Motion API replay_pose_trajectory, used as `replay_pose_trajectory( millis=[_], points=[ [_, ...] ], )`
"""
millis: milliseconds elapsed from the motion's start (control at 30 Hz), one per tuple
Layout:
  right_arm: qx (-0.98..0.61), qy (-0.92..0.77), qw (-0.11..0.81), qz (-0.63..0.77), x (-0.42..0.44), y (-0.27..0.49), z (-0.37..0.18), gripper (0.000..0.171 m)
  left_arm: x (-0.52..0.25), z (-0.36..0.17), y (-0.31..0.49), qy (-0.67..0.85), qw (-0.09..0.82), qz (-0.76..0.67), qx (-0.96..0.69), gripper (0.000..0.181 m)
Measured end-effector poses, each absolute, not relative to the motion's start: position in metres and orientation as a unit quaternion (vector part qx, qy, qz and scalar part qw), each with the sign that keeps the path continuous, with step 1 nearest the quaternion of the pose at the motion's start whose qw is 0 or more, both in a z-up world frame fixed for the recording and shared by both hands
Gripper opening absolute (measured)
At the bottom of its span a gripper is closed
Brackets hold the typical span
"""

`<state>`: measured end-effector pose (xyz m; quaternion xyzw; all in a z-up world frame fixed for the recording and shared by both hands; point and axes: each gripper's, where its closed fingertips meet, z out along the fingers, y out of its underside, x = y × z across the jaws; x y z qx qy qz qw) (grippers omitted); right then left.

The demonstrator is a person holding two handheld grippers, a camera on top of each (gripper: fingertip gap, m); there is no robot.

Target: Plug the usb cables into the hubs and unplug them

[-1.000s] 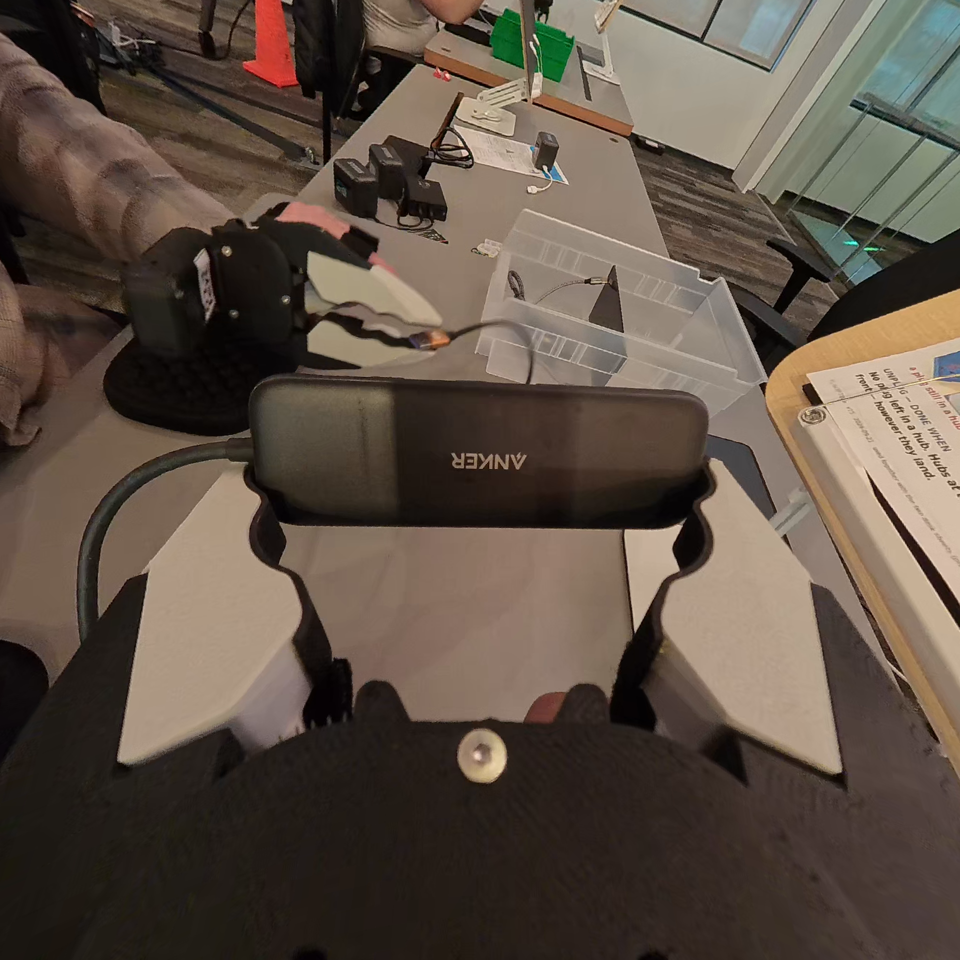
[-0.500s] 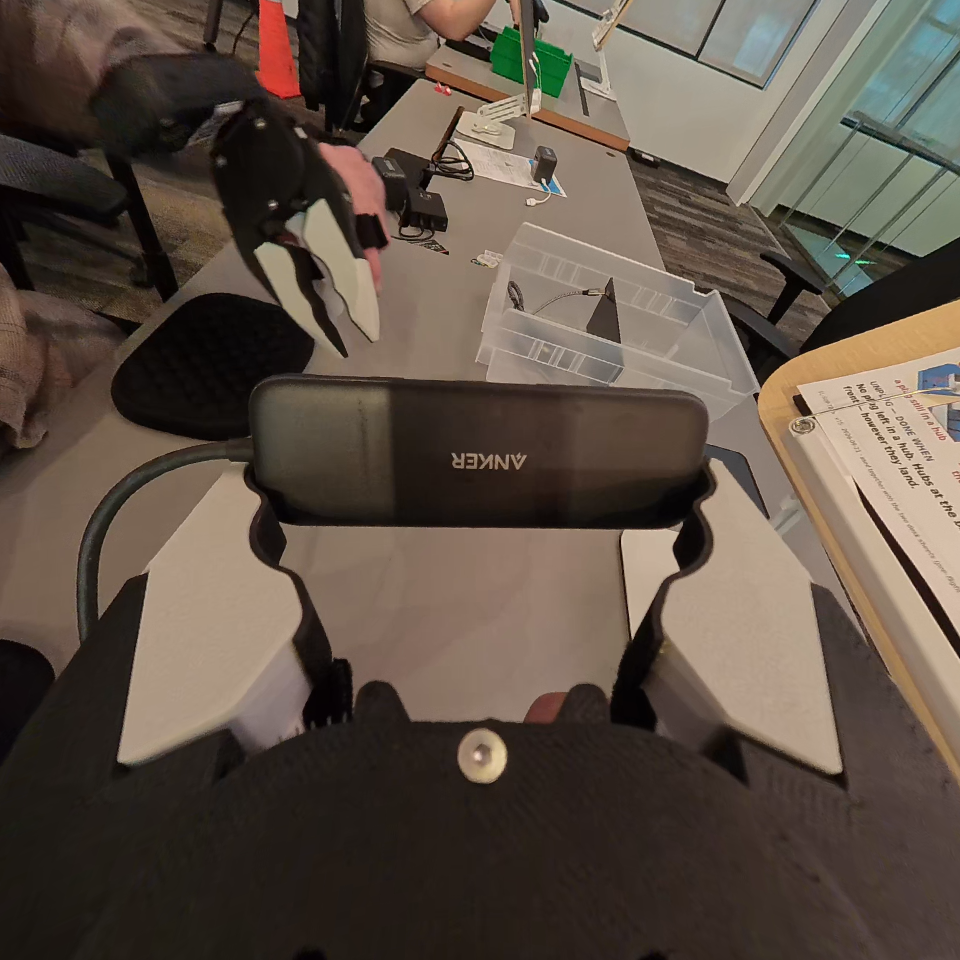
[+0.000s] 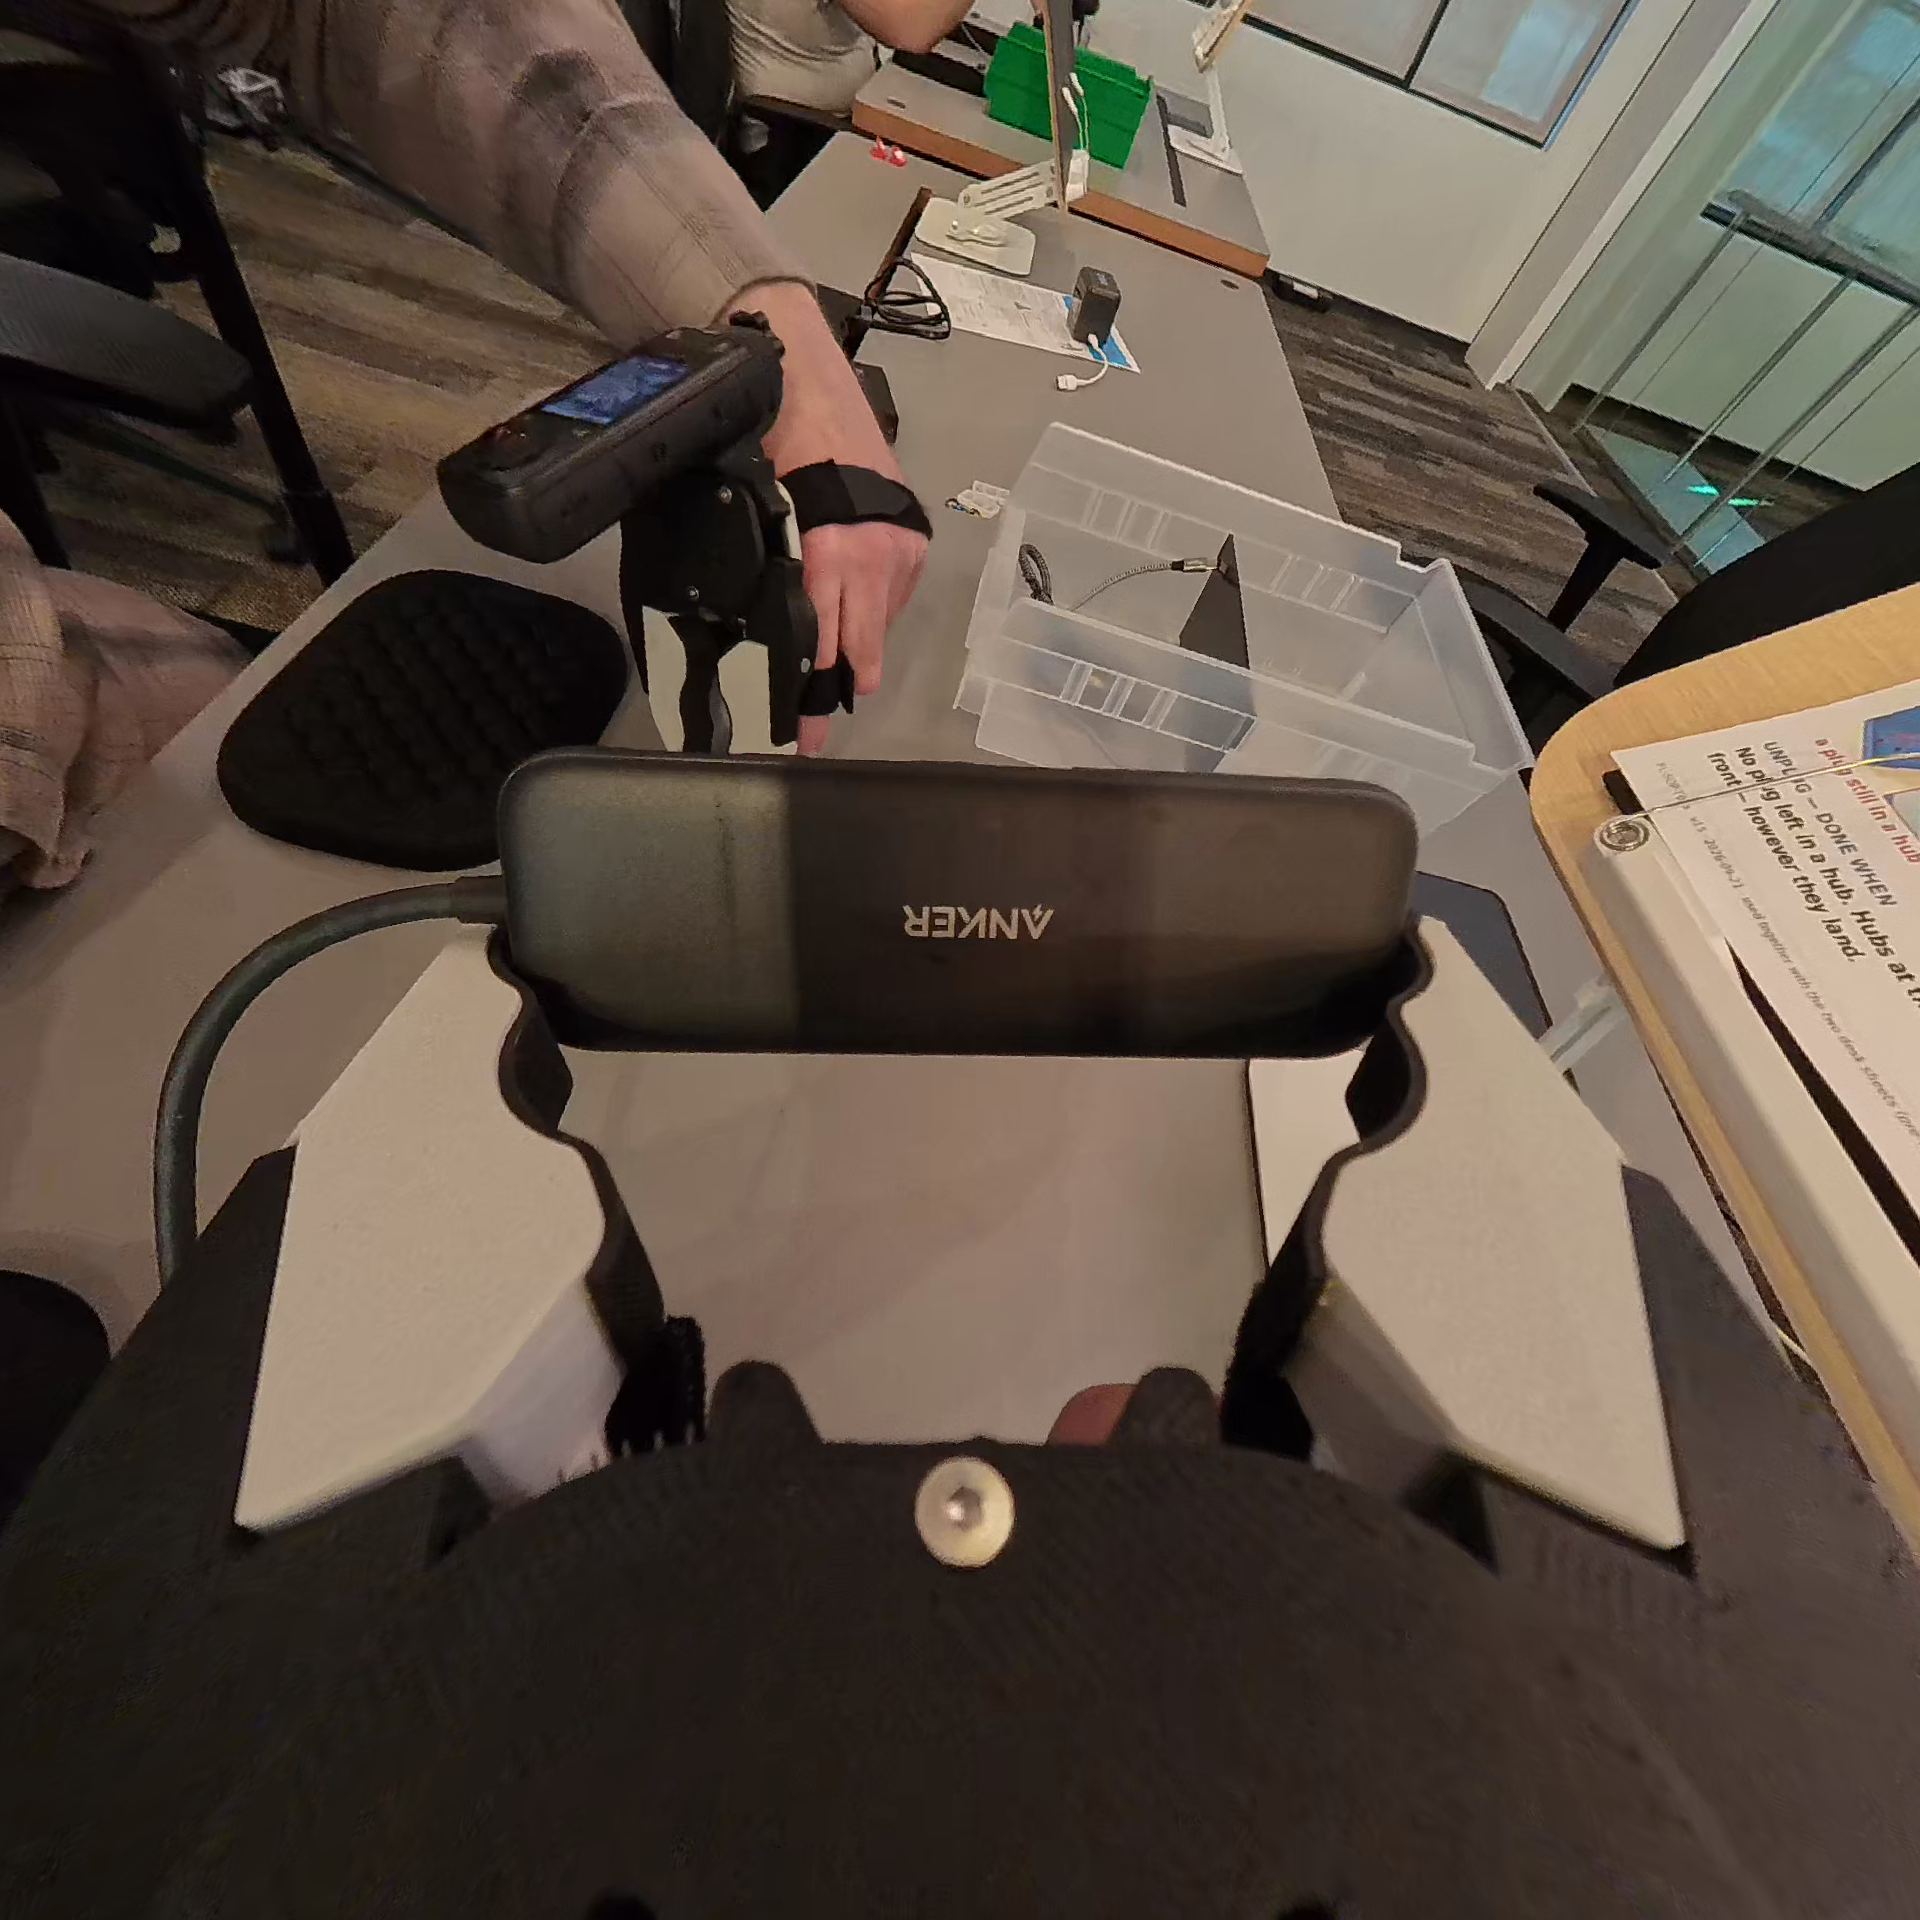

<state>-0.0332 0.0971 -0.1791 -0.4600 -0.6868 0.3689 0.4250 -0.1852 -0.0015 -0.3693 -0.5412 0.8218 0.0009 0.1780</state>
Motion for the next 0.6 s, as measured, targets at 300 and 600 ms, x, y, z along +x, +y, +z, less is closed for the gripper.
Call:
replay_pose_trajectory(
  millis=[300, 600],
  points=[
    [-0.469, -0.686, 0.413, 0.372, -0.035, 0.102, -0.189, 0.152, -0.163, -0.373, 0.008, 0.766, 0.228, -0.076, -0.597, 0.004],
    [-0.485, -0.698, 0.383, 0.362, -0.045, 0.105, -0.214, 0.152, -0.132, -0.362, 0.027, 0.601, 0.24, -0.147, -0.749, 0.004]
  ],
)
